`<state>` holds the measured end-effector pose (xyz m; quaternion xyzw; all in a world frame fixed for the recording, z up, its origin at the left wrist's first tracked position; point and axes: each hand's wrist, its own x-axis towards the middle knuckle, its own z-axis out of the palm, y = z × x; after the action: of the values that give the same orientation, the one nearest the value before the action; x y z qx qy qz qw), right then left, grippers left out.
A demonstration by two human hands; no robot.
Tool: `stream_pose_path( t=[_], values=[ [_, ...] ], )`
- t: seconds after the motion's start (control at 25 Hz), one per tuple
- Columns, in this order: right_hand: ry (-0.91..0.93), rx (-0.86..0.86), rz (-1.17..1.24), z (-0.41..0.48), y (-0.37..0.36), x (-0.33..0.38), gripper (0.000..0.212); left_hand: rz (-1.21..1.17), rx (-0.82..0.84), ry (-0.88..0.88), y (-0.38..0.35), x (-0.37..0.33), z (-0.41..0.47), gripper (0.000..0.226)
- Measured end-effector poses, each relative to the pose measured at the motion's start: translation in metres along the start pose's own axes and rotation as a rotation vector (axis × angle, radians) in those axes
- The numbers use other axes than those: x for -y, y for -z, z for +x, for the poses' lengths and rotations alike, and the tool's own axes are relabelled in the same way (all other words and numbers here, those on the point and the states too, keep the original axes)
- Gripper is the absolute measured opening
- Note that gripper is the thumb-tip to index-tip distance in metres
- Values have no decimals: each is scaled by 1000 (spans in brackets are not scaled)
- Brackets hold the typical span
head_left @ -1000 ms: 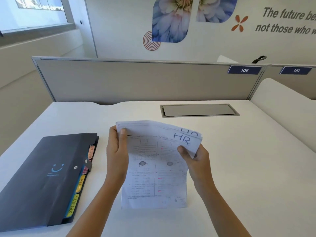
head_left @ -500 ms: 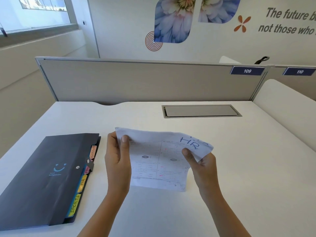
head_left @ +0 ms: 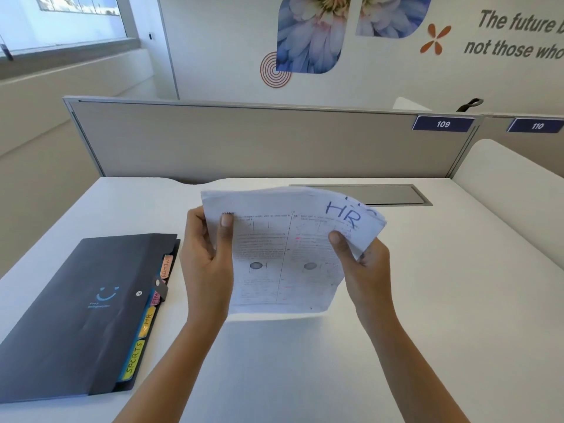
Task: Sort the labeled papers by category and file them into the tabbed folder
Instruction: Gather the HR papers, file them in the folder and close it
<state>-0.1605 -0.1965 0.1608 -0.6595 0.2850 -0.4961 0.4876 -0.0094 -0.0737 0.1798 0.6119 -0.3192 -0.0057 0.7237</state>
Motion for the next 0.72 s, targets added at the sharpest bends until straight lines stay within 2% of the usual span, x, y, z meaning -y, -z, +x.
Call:
stream_pose_path(
  t=[0.24, 0.48, 0.72],
  values=[
    [-157, 54, -28, -15, -3, -35, 34, -21, 57, 197, 3, 27, -28, 16],
    [-135, 16, 6, -11, -3, -29, 29, -60, 41, 163, 4, 22, -27, 19],
    [-223, 40, -5, -25, -6, -50, 16, -7, 92, 301, 10, 47, -42, 26]
  ],
)
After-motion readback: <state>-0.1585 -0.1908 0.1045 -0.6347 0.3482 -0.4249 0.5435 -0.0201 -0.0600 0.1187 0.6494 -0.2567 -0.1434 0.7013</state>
